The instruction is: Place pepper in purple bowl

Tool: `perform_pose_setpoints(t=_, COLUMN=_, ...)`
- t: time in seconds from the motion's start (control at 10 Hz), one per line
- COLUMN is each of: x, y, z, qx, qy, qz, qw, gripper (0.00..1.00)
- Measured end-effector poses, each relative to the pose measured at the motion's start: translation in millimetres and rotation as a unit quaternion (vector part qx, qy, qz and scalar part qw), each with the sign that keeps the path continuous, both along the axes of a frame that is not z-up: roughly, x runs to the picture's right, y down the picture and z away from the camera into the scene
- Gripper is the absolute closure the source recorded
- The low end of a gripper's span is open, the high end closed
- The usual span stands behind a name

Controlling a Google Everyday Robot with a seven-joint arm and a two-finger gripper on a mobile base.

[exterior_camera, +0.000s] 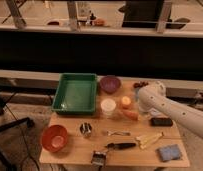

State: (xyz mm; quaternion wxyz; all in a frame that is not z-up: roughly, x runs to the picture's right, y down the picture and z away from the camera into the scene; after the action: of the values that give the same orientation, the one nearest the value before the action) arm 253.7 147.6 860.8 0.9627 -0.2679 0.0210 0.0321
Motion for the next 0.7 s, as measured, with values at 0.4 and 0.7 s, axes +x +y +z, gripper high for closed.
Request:
perform_pose_setpoints(t=0.4, x=13, y=-15, z=-17.0, qx=0.028, qy=-0.003, qz=0.012, qw=0.9995, gripper=1.00)
perform_pose_setpoints(t=0.7, x=15, y=-25, z=-27.9, qx=0.050, qy=-0.011, qz=0.016, qw=0.9986, gripper=1.00)
